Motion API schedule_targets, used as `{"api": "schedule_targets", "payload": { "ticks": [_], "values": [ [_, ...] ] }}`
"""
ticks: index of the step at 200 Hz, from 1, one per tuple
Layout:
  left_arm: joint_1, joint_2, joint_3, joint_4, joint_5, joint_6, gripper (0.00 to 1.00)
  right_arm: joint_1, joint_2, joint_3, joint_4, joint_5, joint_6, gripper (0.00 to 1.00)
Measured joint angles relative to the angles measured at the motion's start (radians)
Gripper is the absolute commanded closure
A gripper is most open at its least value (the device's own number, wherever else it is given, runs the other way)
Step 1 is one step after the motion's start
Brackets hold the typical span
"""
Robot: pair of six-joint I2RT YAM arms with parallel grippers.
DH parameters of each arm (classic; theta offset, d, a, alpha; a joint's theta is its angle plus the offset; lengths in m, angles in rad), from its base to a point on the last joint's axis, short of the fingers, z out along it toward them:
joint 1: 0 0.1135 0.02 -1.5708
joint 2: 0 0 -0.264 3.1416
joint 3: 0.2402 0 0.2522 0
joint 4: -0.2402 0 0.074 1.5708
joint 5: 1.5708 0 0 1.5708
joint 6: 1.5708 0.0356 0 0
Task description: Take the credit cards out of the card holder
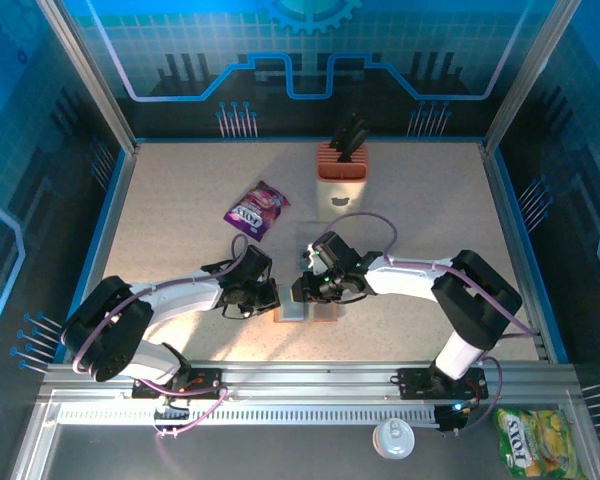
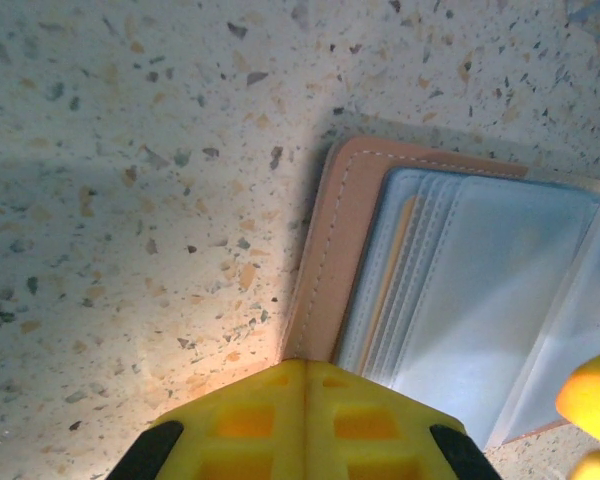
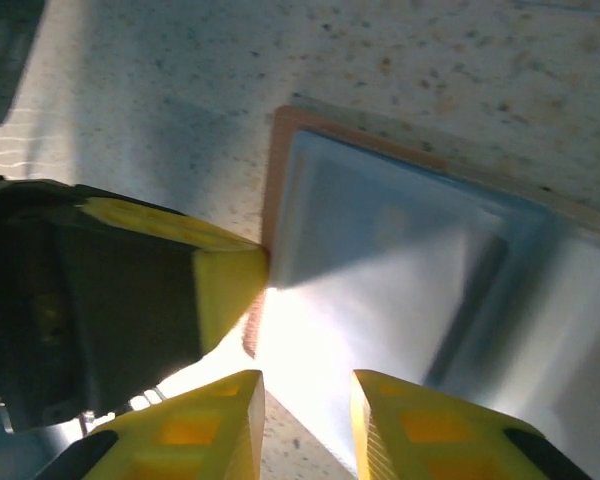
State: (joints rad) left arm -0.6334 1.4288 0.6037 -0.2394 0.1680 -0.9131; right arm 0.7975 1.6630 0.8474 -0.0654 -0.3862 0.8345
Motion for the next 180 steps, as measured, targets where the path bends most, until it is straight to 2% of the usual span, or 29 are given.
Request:
{"api": "schedule_targets", "payload": {
  "ticks": [50, 180],
  "values": [
    [0.000, 0.000, 0.000, 0.000, 0.000, 0.000, 0.94, 0.000, 0.060, -0.003, 0.075, -0.070, 0.034, 0.68],
    [0.000, -0.019, 0.000, -0.031, -0.011, 0.000, 0.94, -0.020, 0.040, -0.031, -0.001, -0.019, 0.022, 0.66]
  ]
}}
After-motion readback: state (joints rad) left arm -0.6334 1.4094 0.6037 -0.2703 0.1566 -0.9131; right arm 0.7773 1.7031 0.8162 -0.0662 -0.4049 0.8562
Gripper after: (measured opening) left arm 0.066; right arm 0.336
